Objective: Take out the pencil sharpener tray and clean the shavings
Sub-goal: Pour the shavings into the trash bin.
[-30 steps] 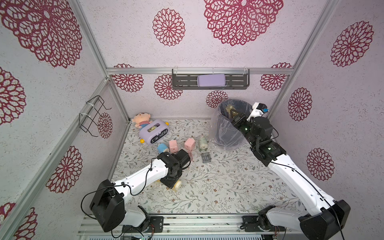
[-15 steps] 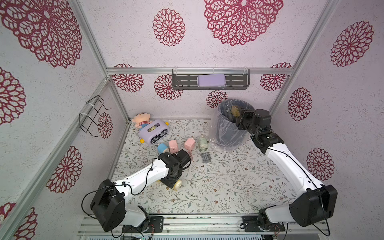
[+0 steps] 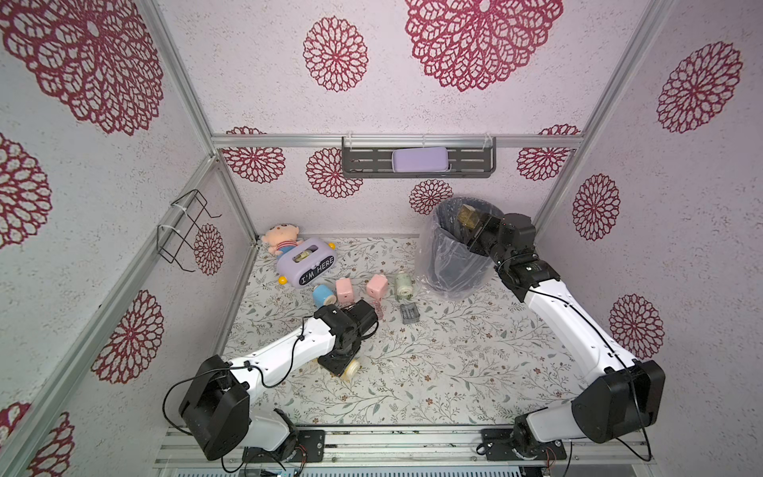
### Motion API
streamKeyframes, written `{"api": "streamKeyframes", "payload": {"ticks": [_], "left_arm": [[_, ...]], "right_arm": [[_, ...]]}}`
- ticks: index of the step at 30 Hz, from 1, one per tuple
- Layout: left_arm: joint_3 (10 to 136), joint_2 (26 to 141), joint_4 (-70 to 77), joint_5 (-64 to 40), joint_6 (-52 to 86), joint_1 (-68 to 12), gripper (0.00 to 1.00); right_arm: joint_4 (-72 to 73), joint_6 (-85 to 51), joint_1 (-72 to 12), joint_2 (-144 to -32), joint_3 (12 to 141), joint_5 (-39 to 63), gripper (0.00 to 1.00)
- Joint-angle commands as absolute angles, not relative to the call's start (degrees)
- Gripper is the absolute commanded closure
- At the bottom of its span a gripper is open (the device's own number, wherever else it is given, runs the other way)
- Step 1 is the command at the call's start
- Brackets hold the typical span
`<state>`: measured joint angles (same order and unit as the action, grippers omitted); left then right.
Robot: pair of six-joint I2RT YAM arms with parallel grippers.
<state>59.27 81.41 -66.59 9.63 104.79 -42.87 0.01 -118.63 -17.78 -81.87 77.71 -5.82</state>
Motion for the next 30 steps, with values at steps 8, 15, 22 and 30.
{"api": "streamKeyframes", "payload": {"ticks": [8,15,22,30], "left_arm": [[58.01,81.1,-65.0,9.07,106.95,-43.37,0.76],[58.16,80.51,-65.39,9.67,107.23,-43.33,0.76],[58.36,81.33,-65.13,10.07,107.31,-43.25,0.75],[57.17,82.59,-63.64,13.21,106.7,-43.11,0.75]], "right_arm": [[8.96,-125.37,-17.12,-80.4,68.02,-5.6,0.71],[9.07,-123.79,-16.43,-81.57,72.4,-4.25,0.72],[8.0,-122.17,-16.31,-81.61,74.16,-4.32,0.72],[9.95,-122.49,-16.17,-81.78,70.14,-3.88,0.72]]}}
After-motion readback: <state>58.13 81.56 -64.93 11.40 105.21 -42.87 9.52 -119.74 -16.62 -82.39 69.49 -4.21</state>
